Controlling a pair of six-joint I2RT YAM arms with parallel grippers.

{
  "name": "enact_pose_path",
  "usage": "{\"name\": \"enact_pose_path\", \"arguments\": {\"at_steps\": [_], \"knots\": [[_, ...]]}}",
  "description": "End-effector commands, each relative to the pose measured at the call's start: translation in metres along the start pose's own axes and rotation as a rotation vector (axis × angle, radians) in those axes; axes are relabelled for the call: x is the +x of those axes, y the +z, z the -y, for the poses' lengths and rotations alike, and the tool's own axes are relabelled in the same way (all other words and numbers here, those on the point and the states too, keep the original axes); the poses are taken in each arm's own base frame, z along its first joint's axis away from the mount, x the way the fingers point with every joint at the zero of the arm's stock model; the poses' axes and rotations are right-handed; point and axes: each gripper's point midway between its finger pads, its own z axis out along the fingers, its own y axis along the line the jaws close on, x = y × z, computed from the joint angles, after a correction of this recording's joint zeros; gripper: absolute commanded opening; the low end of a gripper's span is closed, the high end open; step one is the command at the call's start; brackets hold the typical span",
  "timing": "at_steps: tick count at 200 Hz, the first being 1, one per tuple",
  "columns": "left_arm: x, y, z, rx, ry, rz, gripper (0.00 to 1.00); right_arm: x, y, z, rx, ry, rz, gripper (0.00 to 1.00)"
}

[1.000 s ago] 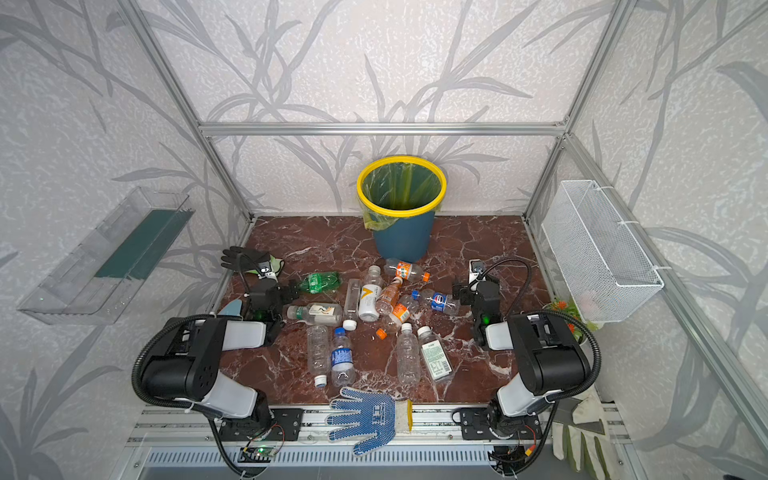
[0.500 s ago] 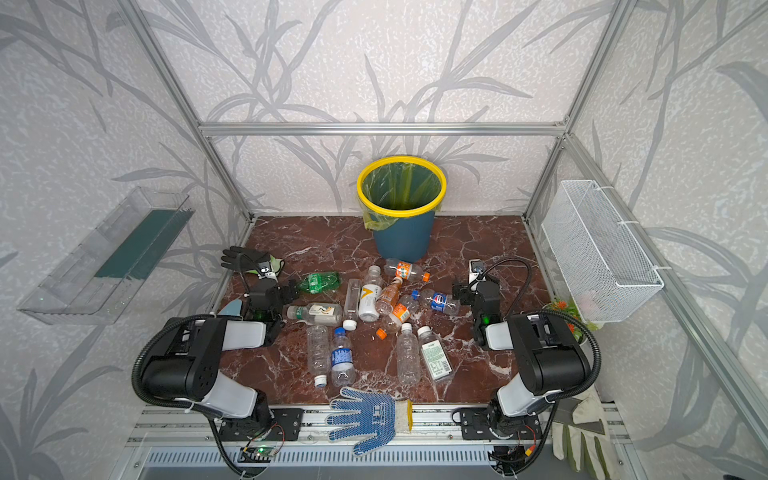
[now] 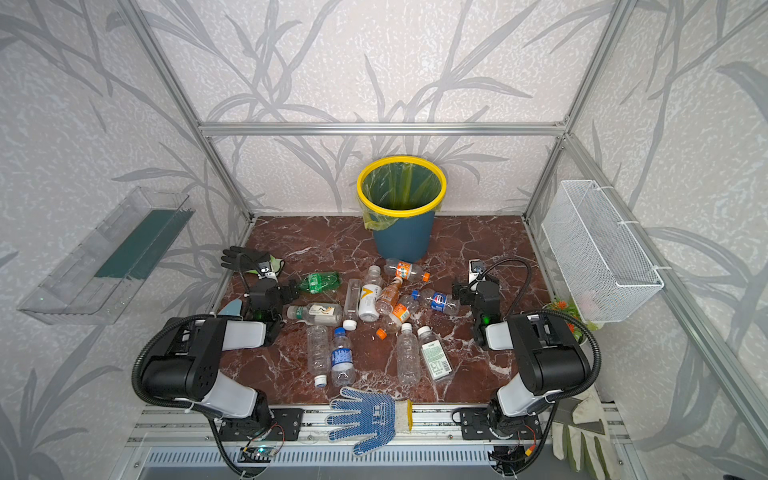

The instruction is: Throw the plastic bottles in the bin

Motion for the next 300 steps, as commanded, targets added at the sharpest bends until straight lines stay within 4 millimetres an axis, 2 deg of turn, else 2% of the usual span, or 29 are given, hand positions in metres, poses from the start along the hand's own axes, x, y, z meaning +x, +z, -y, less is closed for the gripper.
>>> {"name": "enact_pose_path", "arguments": {"at_steps": [1,27,36,44,75,110,133,154,173,196,215,231,258,279,300], "knots": [[-0.013,-0.001,-0.001,0.002,-0.031,0.038,0.99,-0.002,0.001,0.0,-0.01,0.003,0.005,0.99],[-0.013,-0.001,-0.001,0.0,-0.031,0.038,0.98,-0.002,0.001,0.0,-0.011,0.005,0.005,0.98],[-0.013,-0.001,-0.001,0.001,-0.03,0.036,0.92,-0.002,0.001,0.0,-0.012,0.003,0.005,0.94],[-0.013,-0.001,-0.001,0.001,-0.03,0.037,0.82,-0.003,0.001,0.0,-0.012,0.005,0.006,0.93],[-0.018,-0.002,-0.006,-0.026,-0.036,0.031,0.78,-0.002,0.002,-0.005,-0.045,-0.009,-0.005,0.9],[-0.044,-0.015,-0.017,-0.1,-0.026,-0.004,0.75,-0.005,0.001,-0.006,-0.049,-0.013,0.004,0.86],[-0.074,-0.025,-0.023,-0.157,-0.116,-0.003,0.76,-0.023,0.0,-0.009,-0.065,-0.033,-0.073,0.82],[-0.097,-0.027,-0.004,-0.081,-0.205,-0.029,0.76,-0.052,-0.005,-0.01,-0.076,-0.024,-0.088,0.81],[-0.119,-0.033,0.019,-0.019,-0.204,-0.055,0.76,-0.076,-0.014,-0.023,-0.144,0.008,-0.108,0.81],[-0.147,-0.049,0.054,0.108,-0.129,-0.102,0.77,-0.081,-0.023,-0.042,-0.206,-0.039,-0.211,0.81],[-0.162,-0.066,0.073,0.212,-0.044,-0.16,0.78,-0.074,-0.028,-0.057,-0.254,-0.078,-0.339,0.81],[-0.162,-0.081,0.088,0.321,0.035,-0.222,0.77,-0.063,-0.036,-0.071,-0.301,-0.161,-0.437,0.8],[-0.151,-0.1,0.097,0.433,0.15,-0.266,0.77,-0.049,-0.053,-0.094,-0.404,-0.276,-0.504,0.79],[-0.135,-0.102,0.104,0.492,0.172,-0.247,0.77,-0.039,-0.062,-0.1,-0.476,-0.327,-0.584,0.79],[-0.127,-0.105,0.115,0.558,0.143,-0.243,0.77,-0.029,-0.075,-0.106,-0.546,-0.389,-0.677,0.79]]}}
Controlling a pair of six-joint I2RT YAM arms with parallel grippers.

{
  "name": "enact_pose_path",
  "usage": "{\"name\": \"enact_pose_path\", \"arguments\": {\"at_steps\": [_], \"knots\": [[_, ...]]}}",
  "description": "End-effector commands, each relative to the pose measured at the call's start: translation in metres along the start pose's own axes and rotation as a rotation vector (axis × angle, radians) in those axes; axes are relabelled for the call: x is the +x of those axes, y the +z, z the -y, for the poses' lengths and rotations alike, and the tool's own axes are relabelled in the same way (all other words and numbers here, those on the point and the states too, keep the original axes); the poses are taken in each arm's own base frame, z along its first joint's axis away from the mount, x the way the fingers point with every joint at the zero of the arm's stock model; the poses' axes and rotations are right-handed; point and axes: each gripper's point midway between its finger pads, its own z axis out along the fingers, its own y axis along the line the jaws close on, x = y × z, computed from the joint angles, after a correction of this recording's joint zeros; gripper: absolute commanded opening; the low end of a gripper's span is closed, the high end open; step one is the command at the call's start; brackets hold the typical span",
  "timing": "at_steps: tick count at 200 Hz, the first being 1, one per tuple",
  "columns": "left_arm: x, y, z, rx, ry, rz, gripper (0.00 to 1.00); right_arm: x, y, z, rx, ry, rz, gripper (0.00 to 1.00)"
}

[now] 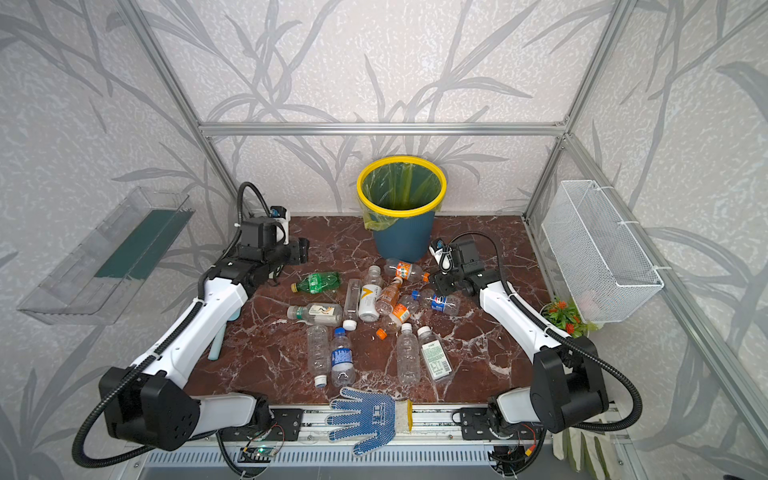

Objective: Throw the plastic bottles in the bin
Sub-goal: 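Grasp the blue-capped Pepsi bottle with the right gripper while the left gripper advances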

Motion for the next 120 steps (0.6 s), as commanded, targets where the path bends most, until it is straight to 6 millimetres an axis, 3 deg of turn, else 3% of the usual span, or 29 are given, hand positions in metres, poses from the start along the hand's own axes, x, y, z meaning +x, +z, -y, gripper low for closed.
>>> {"name": "enact_pose_path", "arguments": {"at_steps": [1,46,83,120], "knots": [[0.015,-0.003,0.021,0.125,0.039,-0.026,0.78,0.024,-0.007,-0.019,-0.108,-0.09,-0.154,0.79],[0.011,-0.011,0.024,0.144,0.046,-0.029,0.78,0.048,0.002,-0.025,-0.166,-0.18,-0.282,0.82],[0.01,-0.014,0.023,0.14,0.055,-0.021,0.77,0.046,0.014,-0.024,-0.185,-0.22,-0.339,0.82],[0.01,-0.015,0.026,0.157,0.049,-0.017,0.77,0.058,0.033,-0.023,-0.18,-0.276,-0.408,0.82]]}}
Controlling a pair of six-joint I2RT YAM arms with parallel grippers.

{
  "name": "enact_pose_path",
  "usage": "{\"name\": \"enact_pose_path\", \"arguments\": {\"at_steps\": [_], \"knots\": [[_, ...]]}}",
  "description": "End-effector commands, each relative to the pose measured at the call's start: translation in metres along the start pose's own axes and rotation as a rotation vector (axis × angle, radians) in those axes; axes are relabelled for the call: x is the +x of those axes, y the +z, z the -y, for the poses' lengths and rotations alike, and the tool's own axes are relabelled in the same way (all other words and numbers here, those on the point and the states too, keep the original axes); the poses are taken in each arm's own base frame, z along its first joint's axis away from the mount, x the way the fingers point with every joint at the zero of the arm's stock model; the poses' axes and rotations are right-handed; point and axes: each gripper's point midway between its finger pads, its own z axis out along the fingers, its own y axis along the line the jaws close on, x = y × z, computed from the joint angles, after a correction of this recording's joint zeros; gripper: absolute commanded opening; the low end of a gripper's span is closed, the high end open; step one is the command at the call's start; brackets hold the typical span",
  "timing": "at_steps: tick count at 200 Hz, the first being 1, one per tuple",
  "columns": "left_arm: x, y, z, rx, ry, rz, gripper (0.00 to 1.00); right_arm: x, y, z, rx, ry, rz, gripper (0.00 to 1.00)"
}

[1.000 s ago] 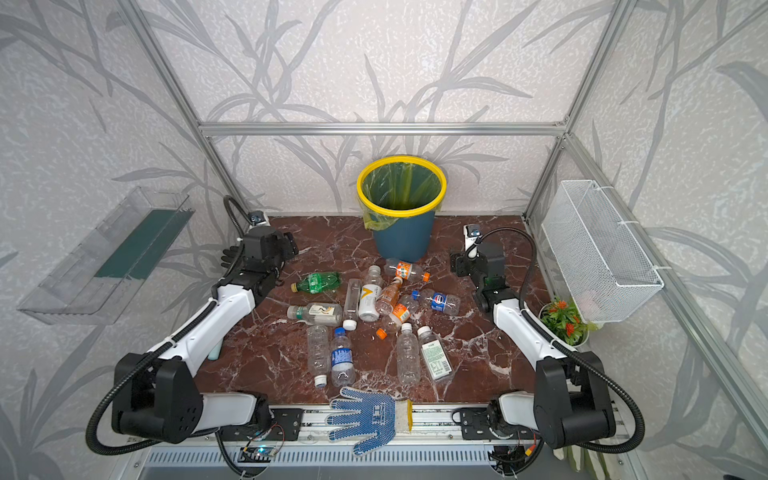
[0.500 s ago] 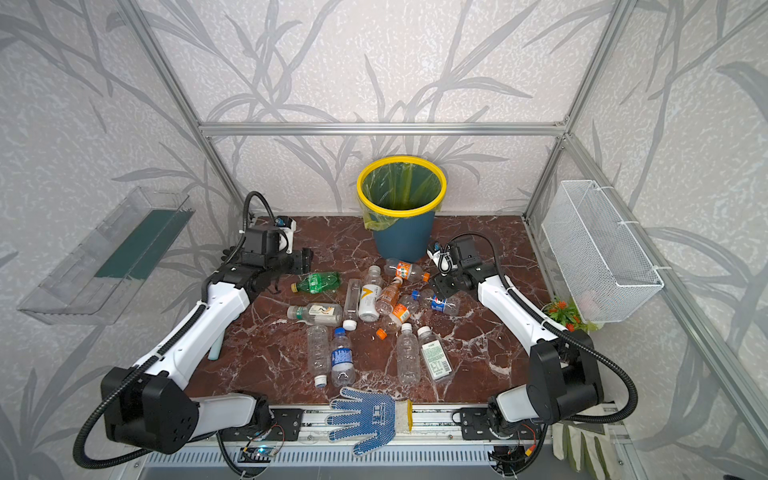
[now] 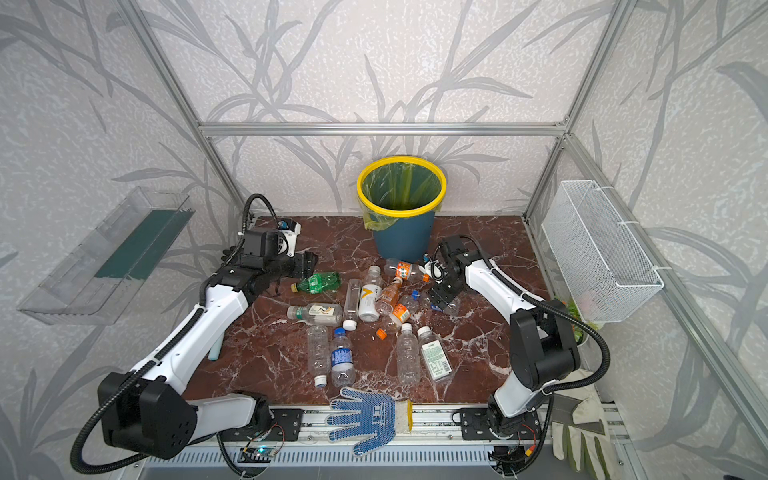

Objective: Throw the plastic bottles in the bin
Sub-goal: 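Grasp the blue-capped Pepsi bottle with the right gripper while the left gripper advances, then lift the Pepsi bottle with the right gripper and release it over the bin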

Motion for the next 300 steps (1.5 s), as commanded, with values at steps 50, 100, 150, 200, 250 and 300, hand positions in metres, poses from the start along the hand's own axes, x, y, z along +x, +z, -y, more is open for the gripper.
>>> {"name": "enact_pose_path", "arguments": {"at_steps": [50,100,150,200,250,300], "knots": [[-0.007,-0.006,0.007,0.035,0.008,0.018,0.77,0.004,0.033,0.006,0.053,-0.133,-0.07,0.82],[-0.006,-0.004,0.006,0.031,0.007,0.012,0.77,0.009,0.055,0.01,0.063,-0.157,-0.109,0.81],[-0.005,-0.003,0.006,0.035,0.004,0.013,0.77,0.011,0.059,0.008,0.075,-0.151,-0.086,0.71],[-0.005,-0.004,0.006,0.031,0.006,0.015,0.77,0.013,0.036,0.005,0.109,-0.125,-0.069,0.56],[-0.005,-0.004,0.006,0.033,0.009,0.014,0.77,0.003,-0.004,0.018,0.226,-0.06,0.008,0.48],[-0.004,-0.004,0.006,0.03,0.01,0.017,0.77,-0.041,-0.091,0.039,0.429,0.074,0.397,0.49]]}}
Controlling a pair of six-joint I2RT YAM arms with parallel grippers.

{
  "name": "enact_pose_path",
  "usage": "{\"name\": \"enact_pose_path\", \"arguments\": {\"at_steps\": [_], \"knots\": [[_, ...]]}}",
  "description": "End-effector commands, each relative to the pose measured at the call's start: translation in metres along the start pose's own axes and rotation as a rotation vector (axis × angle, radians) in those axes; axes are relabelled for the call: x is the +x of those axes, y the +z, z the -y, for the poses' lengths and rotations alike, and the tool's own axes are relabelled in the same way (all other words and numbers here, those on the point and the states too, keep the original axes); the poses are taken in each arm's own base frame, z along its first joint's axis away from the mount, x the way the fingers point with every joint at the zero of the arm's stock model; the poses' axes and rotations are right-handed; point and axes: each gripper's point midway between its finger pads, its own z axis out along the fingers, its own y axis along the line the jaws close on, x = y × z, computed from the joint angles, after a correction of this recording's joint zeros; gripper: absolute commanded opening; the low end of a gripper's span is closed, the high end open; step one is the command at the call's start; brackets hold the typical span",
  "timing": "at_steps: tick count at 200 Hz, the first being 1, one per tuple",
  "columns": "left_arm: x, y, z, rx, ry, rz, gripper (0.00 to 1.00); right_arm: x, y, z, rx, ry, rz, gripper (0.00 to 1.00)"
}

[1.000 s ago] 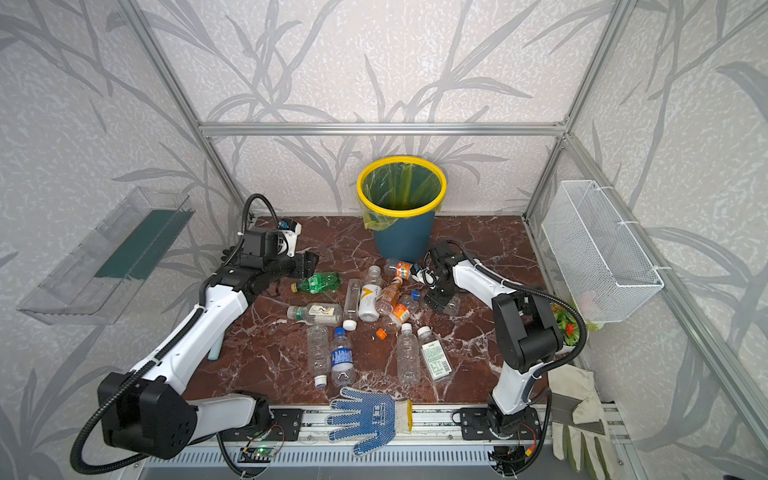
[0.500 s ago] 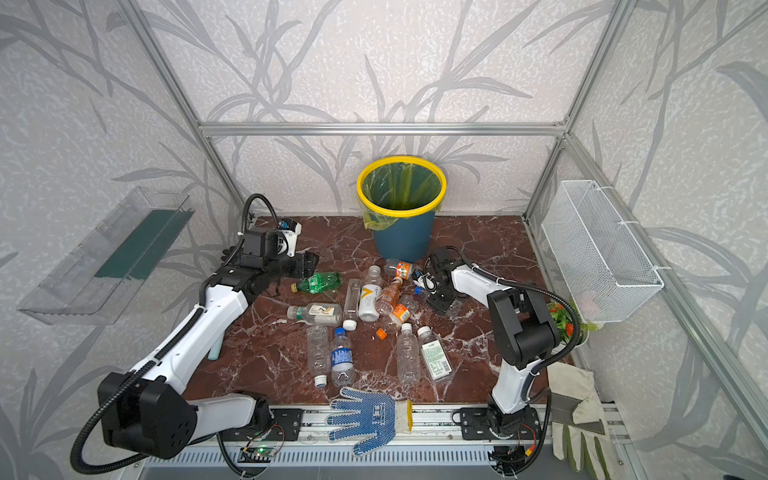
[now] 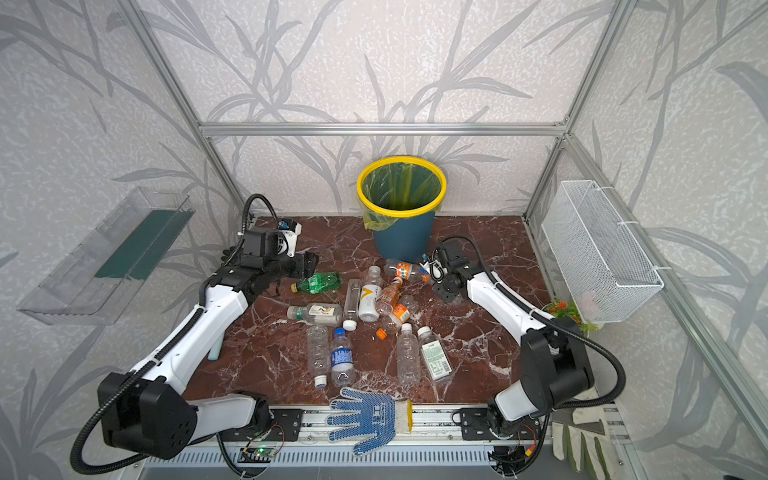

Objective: Throw the plastic bottles in the bin
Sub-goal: 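Lift the Pepsi bottle with the right gripper and release it over the bin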

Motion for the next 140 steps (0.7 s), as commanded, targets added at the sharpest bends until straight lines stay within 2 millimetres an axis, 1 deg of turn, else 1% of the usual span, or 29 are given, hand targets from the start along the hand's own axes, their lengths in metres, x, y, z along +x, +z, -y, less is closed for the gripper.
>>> {"name": "enact_pose_path", "arguments": {"at_steps": [1,14,17,24,31,36,37,41,42,44,48,50,56,75,82,87,95,103,111,116,117,119,124,126,129,135,136,139,140], "knots": [[-0.003,-0.004,0.002,0.009,0.011,0.016,0.77,-0.033,-0.039,0.026,0.119,0.123,0.223,0.49],[-0.003,-0.004,0.001,0.003,0.013,0.017,0.77,-0.052,-0.067,0.038,0.171,0.177,0.397,0.5],[-0.003,-0.004,0.001,0.001,0.013,0.018,0.77,-0.054,-0.072,0.039,0.182,0.188,0.429,0.5],[-0.002,-0.005,0.001,0.0,0.014,0.02,0.77,-0.065,-0.092,0.048,0.225,0.214,0.543,0.51],[-0.002,-0.005,0.001,-0.002,0.015,0.021,0.77,-0.071,-0.11,0.053,0.248,0.249,0.63,0.51],[-0.002,-0.005,0.001,-0.001,0.015,0.023,0.77,-0.078,-0.127,0.059,0.267,0.275,0.713,0.52],[-0.002,-0.005,0.002,-0.001,0.015,0.023,0.77,-0.078,-0.127,0.059,0.267,0.275,0.713,0.52],[-0.001,-0.005,0.001,-0.001,0.015,0.023,0.77,-0.082,-0.142,0.063,0.278,0.294,0.779,0.52],[-0.002,-0.005,0.001,-0.001,0.015,0.024,0.77,-0.082,-0.142,0.063,0.278,0.294,0.779,0.52],[-0.002,-0.005,0.001,-0.003,0.015,0.026,0.77,-0.084,-0.151,0.064,0.28,0.302,0.818,0.52],[-0.001,-0.005,0.001,-0.002,0.015,0.025,0.77,-0.086,-0.162,0.067,0.29,0.317,0.866,0.52],[-0.001,-0.005,0.001,-0.002,0.015,0.024,0.77,-0.086,-0.164,0.067,0.291,0.322,0.874,0.52],[-0.001,-0.005,0.002,0.0,0.017,0.025,0.77,-0.09,-0.187,0.072,0.312,0.353,0.97,0.52],[0.002,-0.005,0.0,-0.012,0.024,0.021,0.77,-0.096,-0.248,0.081,0.346,0.413,1.216,0.54],[0.002,-0.005,-0.001,-0.017,0.026,0.022,0.77,-0.099,-0.264,0.084,0.351,0.421,1.281,0.54],[0.001,-0.006,-0.001,-0.021,0.028,0.026,0.77,-0.103,-0.278,0.085,0.348,0.421,1.335,0.54],[0.001,-0.006,-0.001,-0.021,0.031,0.029,0.77,-0.112,-0.295,0.088,0.337,0.421,1.395,0.54],[0.0,-0.007,-0.002,-0.024,0.031,0.032,0.77,-0.123,-0.306,0.09,0.305,0.427,1.437,0.54],[-0.001,-0.008,-0.002,-0.028,0.033,0.038,0.77,-0.142,-0.313,0.093,0.262,0.418,1.461,0.54],[-0.001,-0.008,-0.003,-0.031,0.033,0.037,0.77,-0.155,-0.314,0.096,0.229,0.417,1.464,0.54],[-0.001,-0.008,-0.003,-0.03,0.033,0.039,0.77,-0.157,-0.31,0.096,0.22,0.417,1.457,0.54],[-0.002,-0.008,-0.003,-0.031,0.033,0.041,0.77,-0.163,-0.315,0.097,0.211,0.417,1.468,0.55],[-0.002,-0.008,-0.003,-0.033,0.033,0.041,0.77,-0.179,-0.31,0.102,0.18,0.418,1.453,0.55],[-0.002,-0.008,-0.003,-0.035,0.033,0.041,0.77,-0.185,-0.314,0.104,0.172,0.419,1.459,0.54],[-0.001,-0.007,-0.005,-0.042,0.032,0.039,0.77,-0.194,-0.301,0.105,0.144,0.424,1.417,0.55],[-0.001,-0.005,-0.009,-0.062,0.03,0.038,0.77,-0.217,-0.294,0.112,0.101,0.43,1.36,0.54],[-0.001,-0.004,-0.009,-0.067,0.029,0.038,0.77,-0.22,-0.296,0.112,0.092,0.428,1.355,0.55],[0.0,-0.002,-0.011,-0.076,0.029,0.031,0.77,-0.233,-0.288,0.114,0.065,0.423,1.316,0.55],[0.0,-0.002,-0.011,-0.078,0.029,0.028,0.77,-0.237,-0.282,0.114,0.052,0.422,1.291,0.54]]}}
